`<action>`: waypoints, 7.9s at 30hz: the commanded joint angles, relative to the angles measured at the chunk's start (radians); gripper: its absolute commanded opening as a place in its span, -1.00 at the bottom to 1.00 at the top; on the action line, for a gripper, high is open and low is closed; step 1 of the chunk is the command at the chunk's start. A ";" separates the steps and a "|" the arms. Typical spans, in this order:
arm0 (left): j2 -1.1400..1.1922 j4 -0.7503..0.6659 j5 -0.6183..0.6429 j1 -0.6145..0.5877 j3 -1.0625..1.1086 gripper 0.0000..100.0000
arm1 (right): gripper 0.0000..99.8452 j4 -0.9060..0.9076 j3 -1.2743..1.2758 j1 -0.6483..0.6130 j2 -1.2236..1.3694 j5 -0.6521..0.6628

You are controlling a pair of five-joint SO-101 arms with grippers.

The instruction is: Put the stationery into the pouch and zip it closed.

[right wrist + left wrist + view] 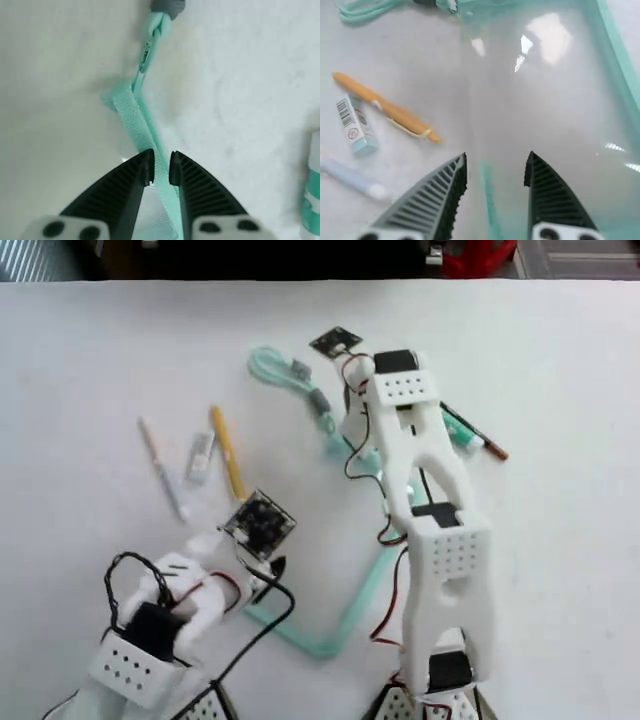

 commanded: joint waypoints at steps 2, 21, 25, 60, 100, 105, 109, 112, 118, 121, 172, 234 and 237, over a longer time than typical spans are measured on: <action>-0.016 0.107 -0.118 -0.070 -0.003 -0.60 | -0.88 0.059 -0.161 0.001 0.033 0.014; 0.015 0.141 -0.218 -0.096 0.017 -0.60 | -0.88 0.188 -0.411 -0.015 0.249 0.094; 0.119 0.092 -0.215 -0.101 -0.008 -0.61 | -0.93 0.193 -0.400 -0.007 0.197 0.109; 0.400 -0.006 -0.107 -0.163 -0.101 -0.61 | -0.38 0.188 -0.190 -0.097 0.107 0.400; 0.400 -0.008 -0.109 -0.163 -0.100 -0.61 | -0.96 0.191 0.161 -0.111 -0.130 0.930; 0.400 -0.008 -0.106 -0.163 -0.100 -0.61 | -0.96 0.188 0.069 -0.142 -0.157 0.764; 0.400 -0.008 -0.103 -0.163 -0.100 -0.61 | -0.96 0.188 -0.103 -0.148 -0.168 0.601; 0.400 0.000 -0.103 -0.163 -0.114 -0.61 | -0.96 0.189 -0.224 -0.148 -0.168 0.525; 0.400 -0.018 -0.098 -0.199 -0.170 -0.60 | -0.96 0.191 -0.308 -0.171 -0.193 0.468; 0.400 -0.044 -0.040 -0.180 -0.184 -0.60 | -0.96 0.191 -0.267 -0.173 -0.194 0.463; -0.363 0.187 -0.017 -0.341 0.049 -0.60 | -0.96 0.185 -0.270 -0.160 0.272 0.236; -0.357 0.078 0.014 -0.185 -0.132 -0.49 | -0.96 0.182 -0.827 -0.315 -0.282 -0.204; -0.355 0.077 0.025 -0.114 -0.261 -0.49 | -0.97 0.168 -0.825 -0.401 -0.371 -0.144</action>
